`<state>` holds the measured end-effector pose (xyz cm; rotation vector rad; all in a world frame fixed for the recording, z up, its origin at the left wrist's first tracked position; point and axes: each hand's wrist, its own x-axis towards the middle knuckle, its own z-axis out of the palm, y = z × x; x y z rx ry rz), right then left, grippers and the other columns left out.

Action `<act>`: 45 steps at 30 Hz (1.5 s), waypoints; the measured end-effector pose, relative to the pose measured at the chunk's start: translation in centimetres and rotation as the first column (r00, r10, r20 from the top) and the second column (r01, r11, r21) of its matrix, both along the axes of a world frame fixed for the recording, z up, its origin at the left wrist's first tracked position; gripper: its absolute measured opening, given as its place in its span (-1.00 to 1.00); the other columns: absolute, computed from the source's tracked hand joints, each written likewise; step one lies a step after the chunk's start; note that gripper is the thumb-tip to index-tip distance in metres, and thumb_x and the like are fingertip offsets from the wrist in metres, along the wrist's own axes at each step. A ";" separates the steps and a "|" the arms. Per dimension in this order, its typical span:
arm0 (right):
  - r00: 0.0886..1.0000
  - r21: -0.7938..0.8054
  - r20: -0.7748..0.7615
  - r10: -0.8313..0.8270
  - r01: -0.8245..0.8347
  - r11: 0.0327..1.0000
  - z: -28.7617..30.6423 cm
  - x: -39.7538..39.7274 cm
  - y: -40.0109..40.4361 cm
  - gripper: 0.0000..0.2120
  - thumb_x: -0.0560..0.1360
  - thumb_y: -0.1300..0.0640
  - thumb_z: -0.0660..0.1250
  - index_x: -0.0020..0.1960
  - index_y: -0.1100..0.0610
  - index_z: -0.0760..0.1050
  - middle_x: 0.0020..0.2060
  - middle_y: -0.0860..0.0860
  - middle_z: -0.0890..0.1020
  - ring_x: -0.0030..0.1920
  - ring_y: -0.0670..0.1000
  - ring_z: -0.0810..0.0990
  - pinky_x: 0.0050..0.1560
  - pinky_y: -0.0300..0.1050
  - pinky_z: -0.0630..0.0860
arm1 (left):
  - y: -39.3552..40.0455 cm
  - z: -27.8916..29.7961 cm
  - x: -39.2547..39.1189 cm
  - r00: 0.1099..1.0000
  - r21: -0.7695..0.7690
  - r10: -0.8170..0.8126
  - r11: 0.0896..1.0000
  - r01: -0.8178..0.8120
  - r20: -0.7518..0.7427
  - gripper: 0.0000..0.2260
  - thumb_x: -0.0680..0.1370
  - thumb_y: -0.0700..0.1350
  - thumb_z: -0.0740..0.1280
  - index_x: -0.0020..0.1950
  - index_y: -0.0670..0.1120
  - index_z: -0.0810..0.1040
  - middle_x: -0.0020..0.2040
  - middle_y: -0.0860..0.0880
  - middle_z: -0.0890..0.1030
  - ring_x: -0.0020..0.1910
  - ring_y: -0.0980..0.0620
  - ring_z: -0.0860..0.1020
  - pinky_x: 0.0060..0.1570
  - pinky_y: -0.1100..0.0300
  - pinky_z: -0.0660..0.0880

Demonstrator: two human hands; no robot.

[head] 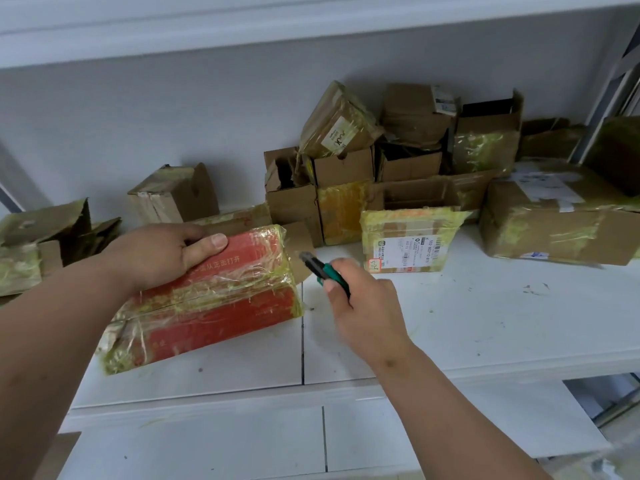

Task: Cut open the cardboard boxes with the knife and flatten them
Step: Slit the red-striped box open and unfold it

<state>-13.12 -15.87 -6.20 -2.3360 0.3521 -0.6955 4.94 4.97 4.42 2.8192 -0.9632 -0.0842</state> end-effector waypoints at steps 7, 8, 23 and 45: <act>0.995 0.069 -0.096 0.007 -0.001 0.998 2.4 2.5 0.6 -0.84 0.67 0.04 0.12 0.22 -0.08 0.37 0.04 -0.04 0.57 -0.11 0.07 0.57 -0.10 0.10 0.58 | 0.3 -0.2 -0.2 1.000 -0.022 0.015 1.000 -0.015 -0.009 -0.09 0.18 0.63 -0.19 0.24 0.18 0.53 0.10 0.02 0.62 0.01 -0.01 0.55 0.10 0.03 0.49; 0.996 0.085 -0.091 0.000 0.008 0.996 2.4 2.6 0.5 -0.83 0.67 0.05 0.13 0.24 -0.08 0.38 0.05 -0.04 0.56 -0.09 0.07 0.57 -0.08 0.10 0.59 | 0.3 -0.2 -0.2 1.000 -0.020 0.020 1.000 -0.020 -0.009 -0.08 0.17 0.63 -0.19 0.24 0.18 0.53 0.10 0.02 0.62 0.01 -0.01 0.55 0.10 0.03 0.49; 0.990 0.112 0.101 -0.098 0.087 0.990 1.7 3.1 0.4 -0.60 0.57 -0.01 0.17 0.39 -0.11 0.49 0.12 -0.02 0.66 -0.02 0.04 0.63 0.09 0.18 0.55 | 0.2 -0.5 0.4 0.999 0.001 0.032 0.999 -0.032 0.017 -0.05 0.16 0.66 -0.22 0.26 0.22 0.51 0.12 0.05 0.63 0.02 0.01 0.57 0.07 0.05 0.49; 0.999 -0.351 0.009 -0.035 0.036 0.936 -3.2 -0.6 0.0 -0.76 0.49 -0.17 0.17 0.00 -0.13 0.54 -0.33 -0.16 0.59 -0.32 -0.10 0.52 -0.04 -0.03 0.23 | -0.4 0.0 0.1 0.999 -0.014 -0.002 1.000 0.001 -0.035 -0.40 0.20 0.60 -0.11 -0.06 0.32 0.45 -0.09 0.17 0.56 -0.12 0.15 0.51 -0.08 0.14 0.40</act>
